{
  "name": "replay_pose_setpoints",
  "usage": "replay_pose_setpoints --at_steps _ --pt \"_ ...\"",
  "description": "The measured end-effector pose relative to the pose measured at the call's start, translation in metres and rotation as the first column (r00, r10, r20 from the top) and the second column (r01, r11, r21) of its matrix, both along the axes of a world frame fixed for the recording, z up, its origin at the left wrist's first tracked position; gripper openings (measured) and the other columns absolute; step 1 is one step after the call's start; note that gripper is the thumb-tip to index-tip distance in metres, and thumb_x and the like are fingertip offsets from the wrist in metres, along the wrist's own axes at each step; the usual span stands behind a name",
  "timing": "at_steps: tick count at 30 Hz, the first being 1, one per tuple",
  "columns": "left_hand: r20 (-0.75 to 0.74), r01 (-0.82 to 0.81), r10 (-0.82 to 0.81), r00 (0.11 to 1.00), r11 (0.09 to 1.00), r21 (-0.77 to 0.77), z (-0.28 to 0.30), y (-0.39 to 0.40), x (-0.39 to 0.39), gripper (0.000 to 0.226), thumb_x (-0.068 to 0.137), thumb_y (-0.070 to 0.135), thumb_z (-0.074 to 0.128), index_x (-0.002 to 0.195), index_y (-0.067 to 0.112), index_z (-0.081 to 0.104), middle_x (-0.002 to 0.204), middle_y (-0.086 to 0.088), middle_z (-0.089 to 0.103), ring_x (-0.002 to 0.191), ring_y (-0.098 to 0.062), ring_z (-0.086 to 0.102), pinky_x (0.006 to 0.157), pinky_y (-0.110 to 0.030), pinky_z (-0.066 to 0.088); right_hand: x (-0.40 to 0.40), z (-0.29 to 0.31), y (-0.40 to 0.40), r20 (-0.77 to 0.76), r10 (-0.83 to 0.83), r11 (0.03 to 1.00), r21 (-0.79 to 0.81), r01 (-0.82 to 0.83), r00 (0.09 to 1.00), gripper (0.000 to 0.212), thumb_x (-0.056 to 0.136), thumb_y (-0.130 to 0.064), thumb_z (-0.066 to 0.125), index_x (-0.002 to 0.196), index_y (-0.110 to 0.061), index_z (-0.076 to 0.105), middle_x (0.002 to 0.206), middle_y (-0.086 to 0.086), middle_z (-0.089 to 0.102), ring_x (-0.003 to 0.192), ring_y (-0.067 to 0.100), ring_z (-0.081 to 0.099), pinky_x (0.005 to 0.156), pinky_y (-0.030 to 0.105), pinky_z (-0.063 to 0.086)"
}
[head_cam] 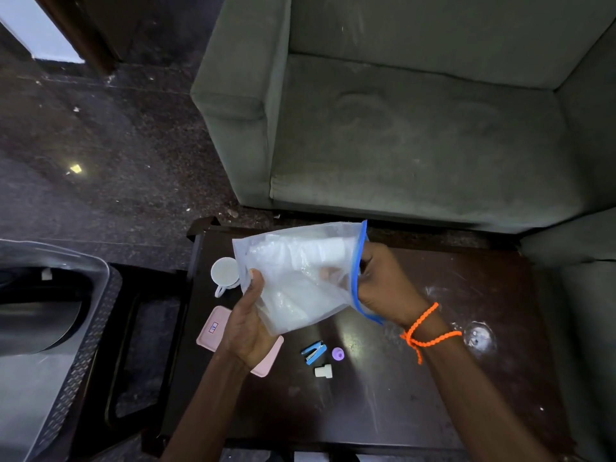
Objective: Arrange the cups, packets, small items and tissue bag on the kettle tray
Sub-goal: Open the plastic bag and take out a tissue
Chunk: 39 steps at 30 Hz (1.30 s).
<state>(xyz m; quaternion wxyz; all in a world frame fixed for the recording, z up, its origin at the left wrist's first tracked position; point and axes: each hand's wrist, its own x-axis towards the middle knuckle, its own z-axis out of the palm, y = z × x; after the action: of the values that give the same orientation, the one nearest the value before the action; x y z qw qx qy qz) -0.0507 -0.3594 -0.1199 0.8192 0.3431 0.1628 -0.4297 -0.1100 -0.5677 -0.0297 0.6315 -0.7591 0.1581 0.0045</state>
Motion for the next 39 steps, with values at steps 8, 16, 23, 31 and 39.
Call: replay_pose_setpoints --at_steps 8,16,23,31,39 --pt "0.046 -0.004 -0.001 0.999 0.995 0.1 -0.012 -0.001 0.002 0.047 0.099 0.051 0.062 0.137 0.025 0.067 0.146 -0.008 0.064 0.133 -0.029 0.063 0.094 -0.051 0.059 -0.005 -0.011 -0.008 -0.04 -0.256 0.963 0.071 0.258 0.966 0.011 0.08 -0.005 0.085 0.086 -0.014 0.082 0.082 0.007 0.08 0.071 0.011 0.069 0.063 0.028 0.057" --pt "-0.018 -0.055 0.057 0.998 0.993 0.105 -0.019 0.0 -0.001 0.042 0.098 0.049 0.062 0.132 0.026 0.072 0.145 -0.006 0.065 0.131 -0.028 0.065 0.092 -0.051 0.061 -0.013 -0.009 -0.017 -0.033 -0.254 0.935 0.246 0.254 0.967 0.024 0.085 0.001 0.078 0.107 -0.007 0.075 0.104 0.007 0.079 0.092 0.017 0.071 0.079 0.034 0.06" --pt "0.027 -0.007 0.003 1.0 0.993 0.116 -0.027 -0.01 -0.007 0.038 0.096 0.022 0.07 0.134 0.019 0.07 0.145 -0.012 0.064 0.133 -0.033 0.063 0.095 -0.055 0.059 -0.014 0.001 -0.029 -0.04 -0.207 0.974 -0.104 0.202 0.978 0.016 0.083 0.011 0.071 0.093 0.0 0.074 0.088 0.009 0.078 0.08 0.004 0.064 0.072 0.026 0.053" --pt "-0.041 -0.097 0.105 0.994 0.984 0.151 -0.036 -0.003 -0.004 0.053 0.098 0.029 0.063 0.149 0.017 0.055 0.145 -0.01 0.064 0.127 -0.027 0.067 0.087 -0.048 0.062 -0.051 -0.018 -0.103 -0.096 -0.549 0.706 0.479 0.522 0.83 0.044 0.085 -0.007 0.077 0.128 -0.012 0.069 0.131 0.012 0.07 0.123 0.034 0.065 0.101 0.055 0.053" --pt "-0.218 -0.076 0.045 0.975 0.987 -0.139 -0.037 0.003 -0.017 0.061 0.107 0.041 0.041 0.15 -0.001 0.048 0.154 -0.024 0.049 0.144 -0.037 0.049 0.124 -0.055 0.033 -0.109 -0.135 -0.105 -0.603 -0.688 0.262 0.312 0.913 0.404 0.049 0.095 -0.025 0.069 0.133 0.004 0.057 0.118 0.016 0.073 0.091 0.029 0.071 0.081 0.037 0.063"
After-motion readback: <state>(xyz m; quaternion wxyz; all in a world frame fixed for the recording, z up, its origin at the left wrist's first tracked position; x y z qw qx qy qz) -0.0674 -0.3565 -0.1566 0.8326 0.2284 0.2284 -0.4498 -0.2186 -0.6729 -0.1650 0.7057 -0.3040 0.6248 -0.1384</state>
